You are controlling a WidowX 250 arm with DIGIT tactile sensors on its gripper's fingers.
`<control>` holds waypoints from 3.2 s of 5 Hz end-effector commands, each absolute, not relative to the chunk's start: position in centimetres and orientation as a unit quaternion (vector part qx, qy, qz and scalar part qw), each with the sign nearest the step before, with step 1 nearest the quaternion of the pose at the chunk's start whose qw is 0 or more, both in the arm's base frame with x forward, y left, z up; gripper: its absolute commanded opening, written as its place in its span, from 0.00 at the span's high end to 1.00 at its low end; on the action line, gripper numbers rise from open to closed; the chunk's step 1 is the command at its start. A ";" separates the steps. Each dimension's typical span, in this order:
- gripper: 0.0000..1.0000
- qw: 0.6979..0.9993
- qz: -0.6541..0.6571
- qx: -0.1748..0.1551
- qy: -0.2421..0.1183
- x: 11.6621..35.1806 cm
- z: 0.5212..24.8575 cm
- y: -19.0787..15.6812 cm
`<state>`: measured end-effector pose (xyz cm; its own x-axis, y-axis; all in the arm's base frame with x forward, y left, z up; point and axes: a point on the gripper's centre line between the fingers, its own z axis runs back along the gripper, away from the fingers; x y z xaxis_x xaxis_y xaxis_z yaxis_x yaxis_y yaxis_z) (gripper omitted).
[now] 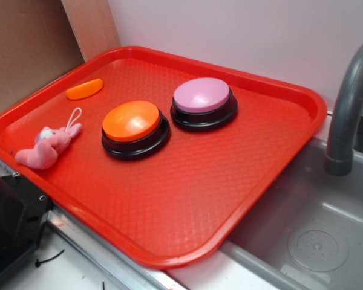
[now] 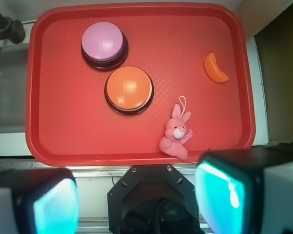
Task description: Push the orange button.
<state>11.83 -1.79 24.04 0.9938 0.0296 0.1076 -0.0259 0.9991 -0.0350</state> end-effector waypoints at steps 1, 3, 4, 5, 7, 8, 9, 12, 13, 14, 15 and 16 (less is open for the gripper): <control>0.00 0.998 0.014 -0.017 -0.054 11.8 24.0 -1.8; 0.00 0.995 -0.035 -0.010 -0.088 20.0 14.6 -5.5; 0.00 0.996 -0.017 -0.020 -0.083 21.3 10.2 -4.7; 0.00 0.998 -0.022 -0.011 -0.050 21.1 6.5 -3.7; 0.00 1.000 -0.014 -0.018 -0.021 21.2 5.3 -2.2; 0.00 0.999 -0.037 -0.012 -0.010 21.4 8.3 -2.2; 0.00 1.000 -0.024 -0.008 0.001 21.8 12.9 -1.6; 0.00 0.999 0.036 0.008 -0.019 20.6 16.9 -1.0; 0.00 0.999 0.033 0.012 -0.016 20.2 18.0 -1.3; 0.00 1.000 0.030 0.001 0.000 20.0 18.4 -1.4; 0.00 0.999 0.037 0.005 -0.021 19.3 19.7 -1.6; 0.00 0.998 0.030 0.040 -0.046 18.4 21.3 -1.8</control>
